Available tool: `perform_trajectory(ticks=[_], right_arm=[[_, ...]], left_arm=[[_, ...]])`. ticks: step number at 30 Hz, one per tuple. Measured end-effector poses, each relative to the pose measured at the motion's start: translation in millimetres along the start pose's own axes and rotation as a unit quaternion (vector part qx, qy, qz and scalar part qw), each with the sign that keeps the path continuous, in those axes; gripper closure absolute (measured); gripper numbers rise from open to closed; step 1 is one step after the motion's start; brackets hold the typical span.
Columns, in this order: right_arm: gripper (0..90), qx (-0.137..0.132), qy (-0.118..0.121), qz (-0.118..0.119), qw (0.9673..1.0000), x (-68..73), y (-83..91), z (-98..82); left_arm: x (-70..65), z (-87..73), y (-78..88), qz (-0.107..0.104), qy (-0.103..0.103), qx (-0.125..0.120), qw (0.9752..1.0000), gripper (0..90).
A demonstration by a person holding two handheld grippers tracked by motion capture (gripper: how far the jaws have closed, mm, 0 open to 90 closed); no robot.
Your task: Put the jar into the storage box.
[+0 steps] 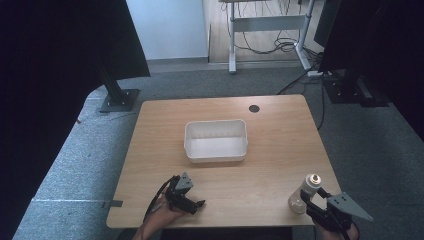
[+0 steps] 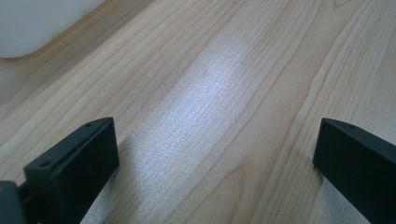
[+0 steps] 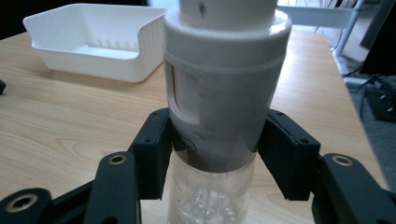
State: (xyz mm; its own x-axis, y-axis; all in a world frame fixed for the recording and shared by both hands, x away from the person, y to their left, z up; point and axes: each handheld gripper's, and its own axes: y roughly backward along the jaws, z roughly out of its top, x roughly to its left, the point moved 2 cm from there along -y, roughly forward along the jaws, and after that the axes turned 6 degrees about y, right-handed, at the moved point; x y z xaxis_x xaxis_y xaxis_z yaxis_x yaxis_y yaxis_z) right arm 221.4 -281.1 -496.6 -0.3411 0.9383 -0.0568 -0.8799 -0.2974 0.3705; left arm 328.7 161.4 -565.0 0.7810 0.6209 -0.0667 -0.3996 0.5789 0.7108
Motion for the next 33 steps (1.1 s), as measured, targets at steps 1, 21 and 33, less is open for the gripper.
perform_trajectory(ticks=[1, 21, 33], right_arm=[[45.2, -0.001, 0.004, -0.003, 1.0000, 0.9, 0.4, 1.3], [45.2, -0.013, 0.043, 0.018, 0.9988, 22.4, -14.0, 21.0], [45.2, -0.026, 0.059, 0.047, 0.9968, 39.7, -36.9, 41.6]], left_arm=[[0.0, 0.0, 0.0, 0.000, 0.000, 0.000, 1.0000, 0.0], [0.2, 0.1, 0.1, 0.000, -0.001, 0.000, 1.0000, 0.0], [0.2, 0.1, 0.0, 0.000, -0.002, 0.000, 1.0000, 0.0]])
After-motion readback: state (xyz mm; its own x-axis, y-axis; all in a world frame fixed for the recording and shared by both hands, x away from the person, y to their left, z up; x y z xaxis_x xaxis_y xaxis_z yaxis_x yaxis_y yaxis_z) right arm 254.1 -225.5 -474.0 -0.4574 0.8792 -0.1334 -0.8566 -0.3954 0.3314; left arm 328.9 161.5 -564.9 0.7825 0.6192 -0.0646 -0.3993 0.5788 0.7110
